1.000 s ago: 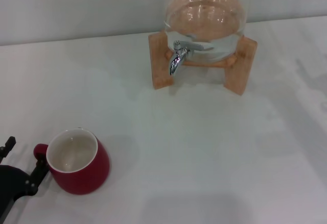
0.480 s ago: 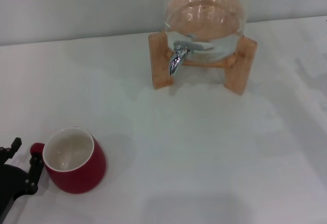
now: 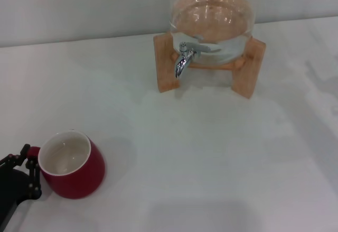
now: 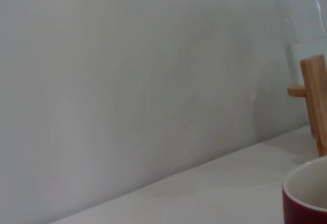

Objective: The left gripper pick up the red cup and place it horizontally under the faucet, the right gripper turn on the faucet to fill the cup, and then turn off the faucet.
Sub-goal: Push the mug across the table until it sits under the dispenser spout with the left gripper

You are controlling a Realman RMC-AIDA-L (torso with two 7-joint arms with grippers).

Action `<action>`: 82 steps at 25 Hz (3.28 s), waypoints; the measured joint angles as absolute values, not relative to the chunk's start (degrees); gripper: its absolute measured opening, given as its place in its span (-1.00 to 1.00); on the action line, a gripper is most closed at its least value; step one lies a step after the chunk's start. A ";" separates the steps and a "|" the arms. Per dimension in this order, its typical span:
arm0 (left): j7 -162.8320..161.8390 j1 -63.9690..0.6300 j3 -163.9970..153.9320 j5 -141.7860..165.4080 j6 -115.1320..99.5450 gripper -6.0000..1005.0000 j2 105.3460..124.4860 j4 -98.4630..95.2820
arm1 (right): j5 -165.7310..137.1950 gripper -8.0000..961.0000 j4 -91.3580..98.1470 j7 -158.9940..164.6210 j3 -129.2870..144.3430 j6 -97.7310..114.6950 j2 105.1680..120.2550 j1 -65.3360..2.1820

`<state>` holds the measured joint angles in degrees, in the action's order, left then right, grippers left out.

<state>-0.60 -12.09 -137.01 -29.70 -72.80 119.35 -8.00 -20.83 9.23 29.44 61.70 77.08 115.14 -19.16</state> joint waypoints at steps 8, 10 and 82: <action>-0.62 -12.59 -137.04 -29.56 -72.40 -0.78 119.35 -8.00 | -20.83 0.81 9.32 29.44 61.70 77.08 115.13 -19.28; -0.62 -12.78 -137.14 -29.46 -72.38 -0.78 119.35 -8.02 | -20.83 0.81 9.33 29.44 61.70 77.08 115.14 -19.29; -20.41 -42.99 -137.11 -13.82 -53.49 -0.78 119.24 -5.66 | -20.83 0.81 9.76 33.93 64.10 83.54 114.93 -18.87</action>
<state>-20.41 -42.99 -137.11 -13.82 -53.49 119.24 -5.66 -20.83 9.76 33.93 64.10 83.54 114.93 -18.87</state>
